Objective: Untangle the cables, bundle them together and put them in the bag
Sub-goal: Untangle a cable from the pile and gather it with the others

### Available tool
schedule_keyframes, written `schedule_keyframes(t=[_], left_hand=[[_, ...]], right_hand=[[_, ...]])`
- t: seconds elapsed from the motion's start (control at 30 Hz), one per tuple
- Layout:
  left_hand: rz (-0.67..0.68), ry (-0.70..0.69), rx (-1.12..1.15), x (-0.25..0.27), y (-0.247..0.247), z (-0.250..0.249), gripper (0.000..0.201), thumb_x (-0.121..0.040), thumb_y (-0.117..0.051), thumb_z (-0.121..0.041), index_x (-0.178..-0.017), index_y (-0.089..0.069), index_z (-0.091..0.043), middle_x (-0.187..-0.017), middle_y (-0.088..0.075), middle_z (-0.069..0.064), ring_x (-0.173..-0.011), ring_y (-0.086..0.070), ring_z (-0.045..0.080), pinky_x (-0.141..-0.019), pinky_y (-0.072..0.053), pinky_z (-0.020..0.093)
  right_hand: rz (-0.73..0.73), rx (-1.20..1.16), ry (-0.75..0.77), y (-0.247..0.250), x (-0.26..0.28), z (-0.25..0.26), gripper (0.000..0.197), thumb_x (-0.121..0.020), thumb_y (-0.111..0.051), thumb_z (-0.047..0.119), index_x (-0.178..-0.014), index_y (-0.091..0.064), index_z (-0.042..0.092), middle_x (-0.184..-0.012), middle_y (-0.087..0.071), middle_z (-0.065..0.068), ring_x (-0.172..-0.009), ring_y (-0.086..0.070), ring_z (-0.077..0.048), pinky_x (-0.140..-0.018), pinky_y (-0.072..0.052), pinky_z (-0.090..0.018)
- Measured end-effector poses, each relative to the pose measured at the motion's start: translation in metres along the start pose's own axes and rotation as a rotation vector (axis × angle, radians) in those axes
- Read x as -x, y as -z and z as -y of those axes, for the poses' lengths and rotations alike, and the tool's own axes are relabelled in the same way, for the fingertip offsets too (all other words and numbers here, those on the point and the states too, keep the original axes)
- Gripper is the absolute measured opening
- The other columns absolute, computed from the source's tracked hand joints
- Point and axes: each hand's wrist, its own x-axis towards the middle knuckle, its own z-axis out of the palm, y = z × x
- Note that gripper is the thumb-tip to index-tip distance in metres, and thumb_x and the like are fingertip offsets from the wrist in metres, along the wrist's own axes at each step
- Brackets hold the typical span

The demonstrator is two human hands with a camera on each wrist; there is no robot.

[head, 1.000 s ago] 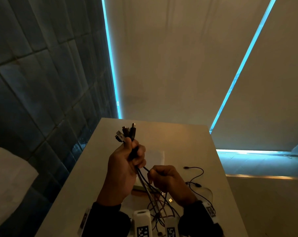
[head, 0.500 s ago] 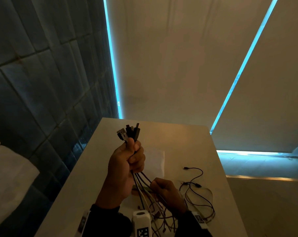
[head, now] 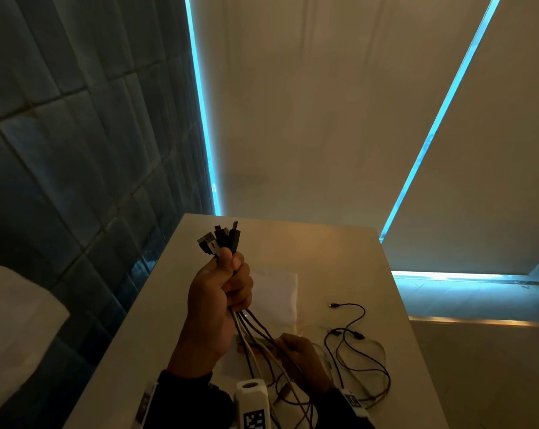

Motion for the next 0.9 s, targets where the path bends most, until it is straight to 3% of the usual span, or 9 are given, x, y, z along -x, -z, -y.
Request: schedule_keyframes(t=[0.07,0.17,0.27,0.47,0.57,0.67,0.77,0.9], left_hand=[[-0.029,0.001,-0.011,-0.002,0.002,0.002,0.030,-0.088,-0.039,-0.036,-0.069,-0.039,-0.013,-0.045,-0.028,-0.008,-0.037,-0.019,0.004,-0.039,-0.016,0.019],[-0.057,0.013,-0.018,-0.005,0.006,0.004,0.031,-0.092,-0.036,-0.034,-0.070,-0.039,-0.013,-0.044,-0.028,-0.008,-0.036,-0.019,0.004,-0.038,-0.016,0.019],[-0.082,0.025,-0.063,-0.006,0.007,0.007,0.036,-0.100,-0.031,-0.030,-0.070,-0.040,-0.013,-0.045,-0.030,-0.007,-0.036,-0.020,0.005,-0.037,-0.017,0.019],[-0.199,-0.011,-0.199,-0.008,0.009,0.016,0.033,-0.102,-0.031,-0.029,-0.074,-0.041,-0.013,-0.052,-0.053,0.001,-0.036,-0.032,0.008,-0.036,-0.023,0.017],[-0.260,-0.089,-0.244,-0.009,0.005,0.018,0.033,-0.103,-0.032,-0.025,-0.075,-0.045,-0.012,-0.062,-0.064,0.006,-0.047,-0.046,0.011,-0.040,-0.033,0.020],[-0.275,-0.119,-0.298,-0.011,0.003,0.021,0.032,-0.103,-0.031,-0.025,-0.079,-0.049,-0.013,-0.067,-0.069,0.002,-0.062,-0.057,0.016,-0.051,-0.045,0.023],[-0.237,-0.115,-0.313,-0.010,0.002,0.023,0.036,-0.102,-0.031,-0.026,-0.075,-0.049,-0.011,-0.062,-0.065,0.005,-0.066,-0.059,0.024,-0.068,-0.049,0.038],[-0.153,-0.082,-0.167,-0.006,-0.005,0.020,0.036,-0.100,-0.034,-0.030,-0.071,-0.041,-0.009,-0.048,-0.038,-0.001,-0.055,-0.050,0.021,-0.074,-0.051,0.038]], right_hand=[[-0.041,0.002,-0.010,0.001,-0.001,0.003,0.033,-0.080,-0.056,0.044,-0.059,-0.057,0.019,-0.058,-0.049,-0.002,-0.057,-0.045,-0.016,-0.058,-0.036,-0.034],[-0.144,-0.048,-0.024,0.008,-0.003,0.026,0.029,-0.090,-0.056,0.018,-0.061,-0.061,0.016,-0.053,-0.049,0.007,-0.054,-0.046,-0.012,-0.051,-0.039,-0.026],[-0.178,-0.197,0.040,0.015,-0.001,0.068,0.027,-0.094,-0.054,0.019,-0.070,-0.062,0.008,-0.050,-0.038,0.002,-0.045,-0.031,-0.012,-0.044,-0.026,-0.022],[0.000,-0.310,0.250,0.014,0.013,0.131,0.031,-0.099,-0.049,0.018,-0.069,-0.056,0.012,-0.048,-0.029,0.000,-0.041,-0.022,-0.012,-0.043,-0.019,-0.021],[0.107,-0.398,0.217,0.009,0.017,0.142,0.032,-0.094,-0.053,0.024,-0.064,-0.051,0.013,-0.050,-0.026,-0.001,-0.041,-0.021,-0.010,-0.042,-0.017,-0.020],[0.184,-0.533,0.119,0.008,0.018,0.144,0.034,-0.094,-0.052,0.015,-0.060,-0.048,0.016,-0.051,-0.027,0.003,-0.040,-0.019,-0.008,-0.039,-0.018,-0.019],[0.253,-0.569,0.066,0.007,0.020,0.147,0.028,-0.086,-0.050,0.006,-0.060,-0.048,0.015,-0.052,-0.029,0.001,-0.040,-0.020,-0.009,-0.039,-0.017,-0.020],[0.223,-0.614,-0.014,0.004,0.018,0.139,0.035,-0.093,-0.043,0.001,-0.060,-0.043,0.013,-0.051,-0.028,0.002,-0.038,-0.021,-0.009,-0.038,-0.019,-0.019]])
